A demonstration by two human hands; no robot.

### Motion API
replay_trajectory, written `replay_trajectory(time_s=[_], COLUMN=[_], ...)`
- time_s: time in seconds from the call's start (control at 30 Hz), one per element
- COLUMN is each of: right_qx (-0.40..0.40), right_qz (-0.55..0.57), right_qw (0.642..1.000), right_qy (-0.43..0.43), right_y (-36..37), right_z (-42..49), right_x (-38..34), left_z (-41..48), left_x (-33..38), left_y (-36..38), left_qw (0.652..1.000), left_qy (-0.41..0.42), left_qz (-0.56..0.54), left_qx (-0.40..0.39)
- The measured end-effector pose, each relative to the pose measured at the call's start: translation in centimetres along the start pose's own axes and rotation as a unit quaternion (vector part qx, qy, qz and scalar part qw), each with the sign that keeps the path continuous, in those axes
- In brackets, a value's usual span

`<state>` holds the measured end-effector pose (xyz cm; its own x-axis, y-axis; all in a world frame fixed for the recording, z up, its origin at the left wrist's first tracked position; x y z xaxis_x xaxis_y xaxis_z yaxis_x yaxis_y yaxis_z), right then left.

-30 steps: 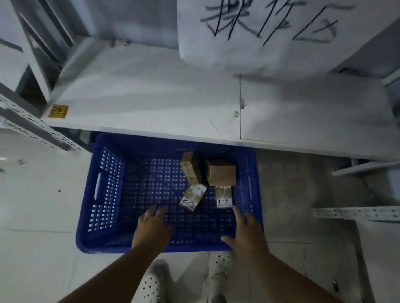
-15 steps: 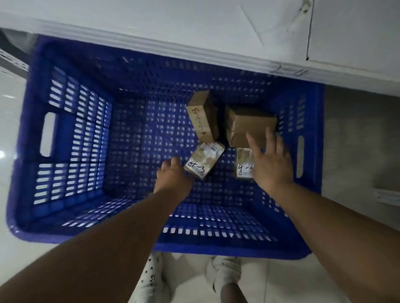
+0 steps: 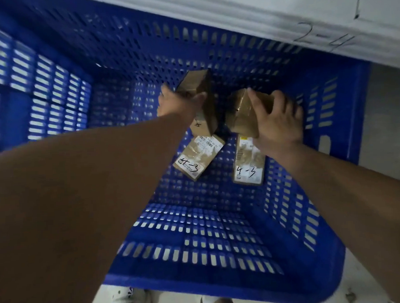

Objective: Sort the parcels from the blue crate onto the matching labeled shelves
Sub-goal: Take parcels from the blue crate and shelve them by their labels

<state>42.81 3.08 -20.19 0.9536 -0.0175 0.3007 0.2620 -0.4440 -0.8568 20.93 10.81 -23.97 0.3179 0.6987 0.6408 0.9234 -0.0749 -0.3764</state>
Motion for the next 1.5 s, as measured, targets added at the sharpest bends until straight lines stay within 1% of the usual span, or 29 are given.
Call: replay_trajectory(time_s=[0.03,0.1,0.13,0.17,0.27,0.33,0.37,0.4,0.47,0.53,0.6,0.67,0.73,0.83,0.9,0.97,1.03,1.07,1.13,1.17,1.2,1.23,1.3,1.37,1.43,1.5], right_qx=[0.003,-0.008,-0.013,-0.015,-0.037,-0.041,-0.039,-0.04,-0.053,-0.067,-0.082,-0.09,-0.108,-0.164,-0.213,-0.243,-0.242,-0.236,-0.232,-0.235,-0.238,-0.236,-0.234,-0.218,-0.192,-0.166], right_qz=[0.023,0.102,0.152,0.203,0.332,0.392,0.425,0.462,0.544,0.601,0.631,0.654,0.675,0.705,0.726,0.752,0.776,0.787,0.808,0.816,0.822,0.825,0.823,0.82,0.821,0.814], right_qw=[0.999,0.99,0.98,0.966,0.911,0.88,0.861,0.839,0.784,0.737,0.705,0.682,0.66,0.627,0.596,0.562,0.525,0.502,0.454,0.436,0.427,0.428,0.449,0.47,0.481,0.498], right_qy=[0.023,0.092,0.128,0.162,0.24,0.266,0.276,0.284,0.295,0.303,0.314,0.316,0.312,0.288,0.269,0.246,0.253,0.269,0.295,0.297,0.293,0.283,0.256,0.244,0.241,0.25], right_y=[-0.1,0.3,0.6,0.9,2.4,3.0,3.1,3.2,3.0,2.5,1.7,0.6,-0.7,-2.3,-3.5,-5.2,-6.8,-7.2,-8.5,-9.5,-10.5,-11.7,-14.5,-16.6,-18.1,-19.9], right_z=[-0.4,-1.7,-2.5,-3.3,-5.3,-6.5,-7.1,-7.7,-9.0,-10.1,-11.1,-12.0,-13.0,-14.8,-16.0,-17.0,-18.2,-18.9,-20.2,-20.8,-21.4,-21.8,-22.8,-23.7,-24.3,-25.1], right_x=[0.4,1.1,1.2,1.3,0.9,0.7,0.7,0.9,0.7,0.3,-0.1,-0.6,-1.0,-2.7,-4.3,-6.1,-7.5,-8.2,-9.3,-9.8,-10.1,-10.2,-10.2,-9.7,-9.0,-8.1], left_z=[0.5,0.8,0.9,1.0,0.5,-0.9,-1.8,-2.9,-5.2,-7.1,-8.5,-9.9,-11.6,-15.1,-17.5,-20.0,-22.3,-23.4,-25.8,-27.1,-28.2,-29.0,-30.7,-32.5,-34.1,-35.2], left_x=[0.3,1.5,2.1,2.6,2.1,0.9,0.6,0.5,0.6,0.8,1.0,1.2,1.8,3.7,5.2,6.7,7.6,7.7,8.1,8.4,8.7,8.8,9.2,9.8,11.0,12.6], left_y=[0.4,0.7,0.8,1.0,1.1,0.5,-0.2,-1.0,-3.5,-6.1,-9.0,-11.9,-14.2,-16.8,-17.4,-18.2,-18.7,-19.0,-19.8,-20.2,-20.5,-20.7,-21.2,-21.6,-22.5,-23.6], left_qw=[1.0,0.991,0.982,0.976,0.977,0.981,0.984,0.989,0.991,0.985,0.982,0.982,0.976,0.957,0.937,0.913,0.886,0.876,0.859,0.853,0.845,0.838,0.831,0.836,0.864,0.909], left_qy=[-0.001,0.02,0.038,0.052,0.043,0.029,0.035,0.048,0.097,0.146,0.169,0.176,0.197,0.264,0.324,0.382,0.433,0.452,0.477,0.486,0.496,0.506,0.511,0.499,0.463,0.39], left_qz=[0.017,0.134,0.184,0.212,0.21,0.19,0.17,0.14,0.092,0.086,0.084,0.067,0.088,0.118,0.128,0.144,0.16,0.164,0.175,0.18,0.186,0.193,0.2,0.188,0.144,0.094], left_qx=[-0.001,0.005,0.012,0.012,-0.016,-0.033,-0.034,-0.031,-0.03,-0.029,-0.016,0.006,0.021,0.016,-0.006,-0.023,-0.039,-0.045,-0.057,-0.062,-0.067,-0.072,-0.092,-0.127,-0.135,-0.116])
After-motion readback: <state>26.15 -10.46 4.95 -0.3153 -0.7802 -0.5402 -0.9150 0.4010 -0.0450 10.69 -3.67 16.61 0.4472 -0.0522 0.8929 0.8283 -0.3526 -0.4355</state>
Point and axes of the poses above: each hand's wrist, its own z-axis towards the middle knuckle, its own y-axis out of the palm, x = y × z, the point moved 8 cm from there along z, towards the middle knuckle, and after that the axes turned 14 degrees about -z, right-handed, at the moved point
